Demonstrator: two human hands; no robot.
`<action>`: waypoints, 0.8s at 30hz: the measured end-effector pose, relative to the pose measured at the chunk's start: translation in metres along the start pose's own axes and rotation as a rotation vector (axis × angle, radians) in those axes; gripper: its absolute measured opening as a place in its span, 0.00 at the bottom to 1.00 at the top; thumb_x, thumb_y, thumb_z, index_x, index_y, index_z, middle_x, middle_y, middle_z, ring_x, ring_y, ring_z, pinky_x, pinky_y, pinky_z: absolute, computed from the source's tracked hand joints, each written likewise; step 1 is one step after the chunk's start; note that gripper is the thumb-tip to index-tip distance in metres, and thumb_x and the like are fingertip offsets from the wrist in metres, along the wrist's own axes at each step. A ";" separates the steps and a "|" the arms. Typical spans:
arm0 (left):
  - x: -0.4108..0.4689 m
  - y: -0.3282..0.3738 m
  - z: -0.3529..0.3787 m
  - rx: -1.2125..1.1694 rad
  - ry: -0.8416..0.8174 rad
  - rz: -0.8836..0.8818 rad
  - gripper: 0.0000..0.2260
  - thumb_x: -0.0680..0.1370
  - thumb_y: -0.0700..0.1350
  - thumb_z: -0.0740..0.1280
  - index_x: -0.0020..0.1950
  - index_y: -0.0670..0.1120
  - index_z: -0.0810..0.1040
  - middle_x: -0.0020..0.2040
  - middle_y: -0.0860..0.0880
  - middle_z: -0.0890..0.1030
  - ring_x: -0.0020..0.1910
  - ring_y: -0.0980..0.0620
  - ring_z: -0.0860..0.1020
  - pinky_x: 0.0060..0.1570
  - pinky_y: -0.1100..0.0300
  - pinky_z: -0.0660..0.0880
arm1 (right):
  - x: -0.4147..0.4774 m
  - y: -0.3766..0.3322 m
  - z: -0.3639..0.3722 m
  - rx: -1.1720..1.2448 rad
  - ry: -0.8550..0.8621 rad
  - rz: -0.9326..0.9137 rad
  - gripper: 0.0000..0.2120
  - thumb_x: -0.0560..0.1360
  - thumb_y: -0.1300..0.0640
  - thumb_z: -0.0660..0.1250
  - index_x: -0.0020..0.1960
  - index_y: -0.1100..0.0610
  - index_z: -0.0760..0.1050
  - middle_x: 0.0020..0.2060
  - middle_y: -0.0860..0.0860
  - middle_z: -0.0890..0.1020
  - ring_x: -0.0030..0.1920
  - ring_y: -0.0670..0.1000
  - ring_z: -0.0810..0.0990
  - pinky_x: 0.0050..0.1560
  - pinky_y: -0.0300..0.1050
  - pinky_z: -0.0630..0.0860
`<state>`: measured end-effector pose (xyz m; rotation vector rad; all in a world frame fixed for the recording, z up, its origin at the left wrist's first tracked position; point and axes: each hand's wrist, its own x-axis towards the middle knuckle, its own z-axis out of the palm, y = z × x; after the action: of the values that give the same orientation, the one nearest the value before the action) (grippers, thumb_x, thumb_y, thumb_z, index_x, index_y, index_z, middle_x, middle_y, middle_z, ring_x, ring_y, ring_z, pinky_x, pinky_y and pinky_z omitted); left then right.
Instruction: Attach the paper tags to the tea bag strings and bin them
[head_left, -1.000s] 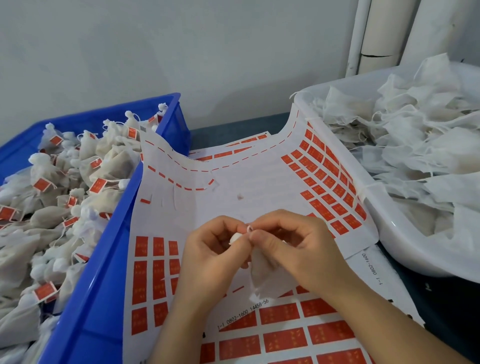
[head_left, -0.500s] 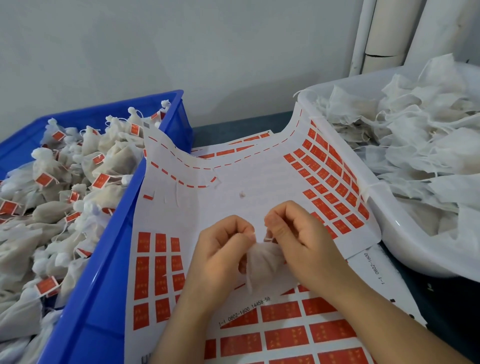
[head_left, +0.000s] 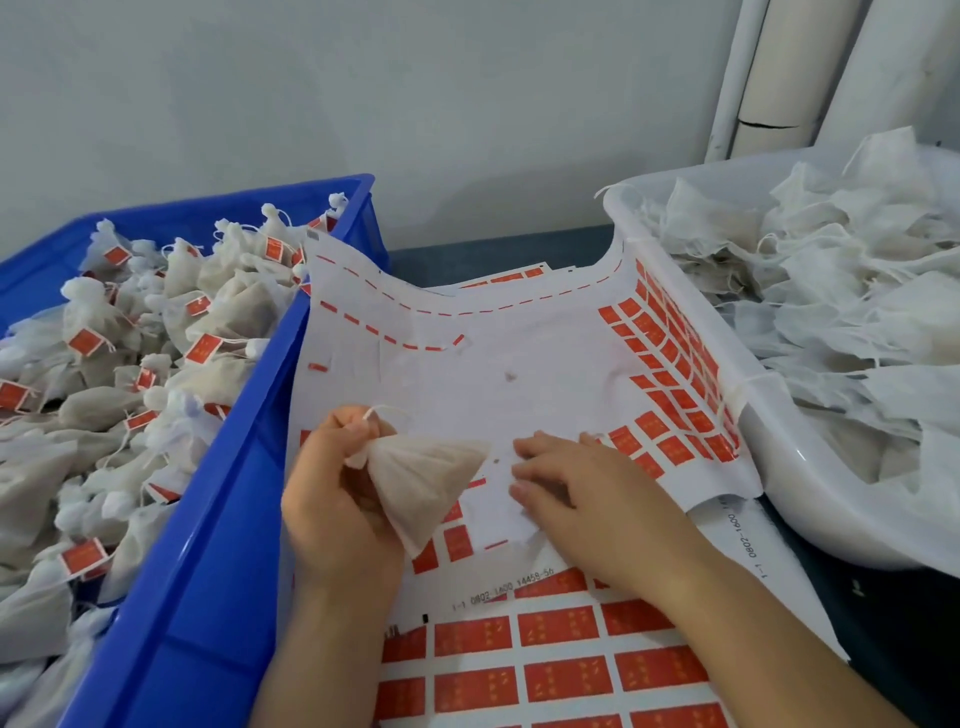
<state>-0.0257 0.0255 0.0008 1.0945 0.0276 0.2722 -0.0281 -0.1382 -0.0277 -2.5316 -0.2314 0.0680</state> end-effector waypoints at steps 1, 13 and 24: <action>0.001 0.000 -0.001 -0.009 0.020 -0.007 0.19 0.75 0.40 0.57 0.27 0.53 0.77 0.28 0.55 0.72 0.27 0.59 0.73 0.37 0.59 0.71 | 0.000 0.000 0.001 -0.007 0.007 0.010 0.17 0.77 0.42 0.56 0.64 0.43 0.73 0.70 0.37 0.65 0.72 0.49 0.61 0.70 0.47 0.56; 0.019 -0.024 -0.015 0.197 0.287 -0.237 0.13 0.74 0.46 0.62 0.28 0.49 0.73 0.27 0.51 0.75 0.28 0.53 0.75 0.33 0.58 0.74 | 0.004 -0.009 0.001 -0.135 0.082 0.090 0.26 0.74 0.36 0.58 0.70 0.44 0.65 0.69 0.41 0.68 0.68 0.45 0.68 0.67 0.44 0.65; 0.022 -0.022 -0.013 -0.055 0.361 -0.269 0.13 0.72 0.45 0.62 0.27 0.49 0.68 0.26 0.50 0.71 0.27 0.52 0.71 0.29 0.61 0.71 | 0.032 -0.028 0.005 0.030 -0.081 -0.189 0.15 0.79 0.48 0.57 0.63 0.48 0.72 0.62 0.43 0.71 0.57 0.39 0.65 0.57 0.31 0.59</action>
<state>-0.0013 0.0322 -0.0220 0.9625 0.4830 0.2237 -0.0011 -0.1065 -0.0161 -2.4676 -0.4961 0.0984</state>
